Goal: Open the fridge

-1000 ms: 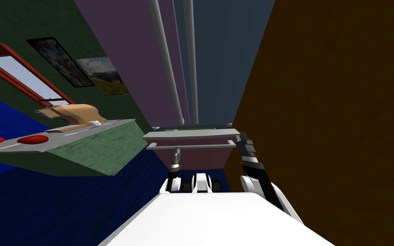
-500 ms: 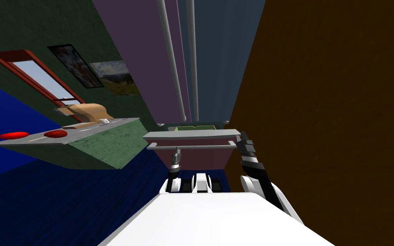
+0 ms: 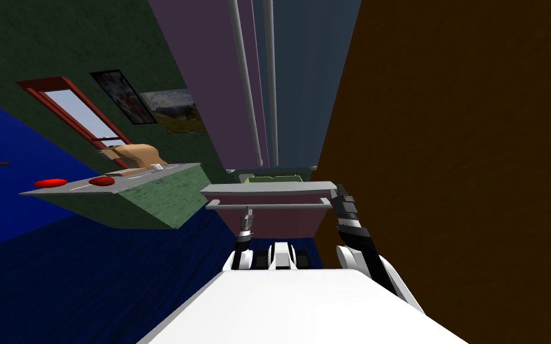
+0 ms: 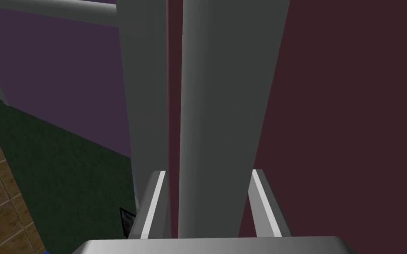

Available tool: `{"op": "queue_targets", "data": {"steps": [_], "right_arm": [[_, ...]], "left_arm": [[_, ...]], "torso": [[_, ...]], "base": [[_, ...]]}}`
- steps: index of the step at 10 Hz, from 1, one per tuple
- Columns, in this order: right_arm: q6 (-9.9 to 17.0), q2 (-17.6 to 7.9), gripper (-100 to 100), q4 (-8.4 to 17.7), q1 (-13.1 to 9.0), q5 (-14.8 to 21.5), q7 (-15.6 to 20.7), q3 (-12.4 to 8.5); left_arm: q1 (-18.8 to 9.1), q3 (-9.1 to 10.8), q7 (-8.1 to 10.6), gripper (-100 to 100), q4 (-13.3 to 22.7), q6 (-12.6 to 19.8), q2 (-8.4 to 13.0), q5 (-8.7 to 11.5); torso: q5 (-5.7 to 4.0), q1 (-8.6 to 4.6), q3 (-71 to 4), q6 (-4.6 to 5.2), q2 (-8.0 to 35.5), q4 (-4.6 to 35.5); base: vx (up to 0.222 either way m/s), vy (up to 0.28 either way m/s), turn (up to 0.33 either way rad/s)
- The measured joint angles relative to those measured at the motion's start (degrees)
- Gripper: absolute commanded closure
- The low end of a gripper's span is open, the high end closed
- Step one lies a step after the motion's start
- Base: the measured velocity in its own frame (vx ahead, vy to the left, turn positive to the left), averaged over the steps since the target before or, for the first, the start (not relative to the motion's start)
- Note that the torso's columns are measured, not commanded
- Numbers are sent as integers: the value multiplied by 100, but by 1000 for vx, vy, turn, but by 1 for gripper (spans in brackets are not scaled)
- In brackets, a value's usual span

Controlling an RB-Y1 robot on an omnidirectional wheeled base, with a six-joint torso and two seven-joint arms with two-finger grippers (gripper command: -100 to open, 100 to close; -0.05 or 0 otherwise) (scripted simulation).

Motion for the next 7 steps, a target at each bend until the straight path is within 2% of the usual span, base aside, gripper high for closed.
{"op": "queue_targets", "data": {"steps": [1, 2, 4, 7], "right_arm": [[0, 0, 0, 0, -1, 0, 0, 0], [0, 0, 0, 0, -1, 0, 0, 0], [0, 0, 0, 0, 1, 0, 0, 0], [0, 0, 0, 0, 2, 0, 0, 0]], "left_arm": [[0, -6, 9, 100, 1, -7, 1, -3], [33, -18, 24, -100, -26, 8, 9, -9], [-188, -5, 18, -100, -57, 273, 26, 12], [-357, -5, -2, -100, -315, 650, 20, 22]], "torso": [[3, 3, 6, 3, 6, -2], [2, 5, -2, 1, -5, -1], [-15, -3, -23, -1, -34, 18], [-14, -5, 2, -3, 9, 24]], "base": [[-199, 0, 21], [-149, -6, 48], [-65, -3, 19], [-44, 2, 23]]}}
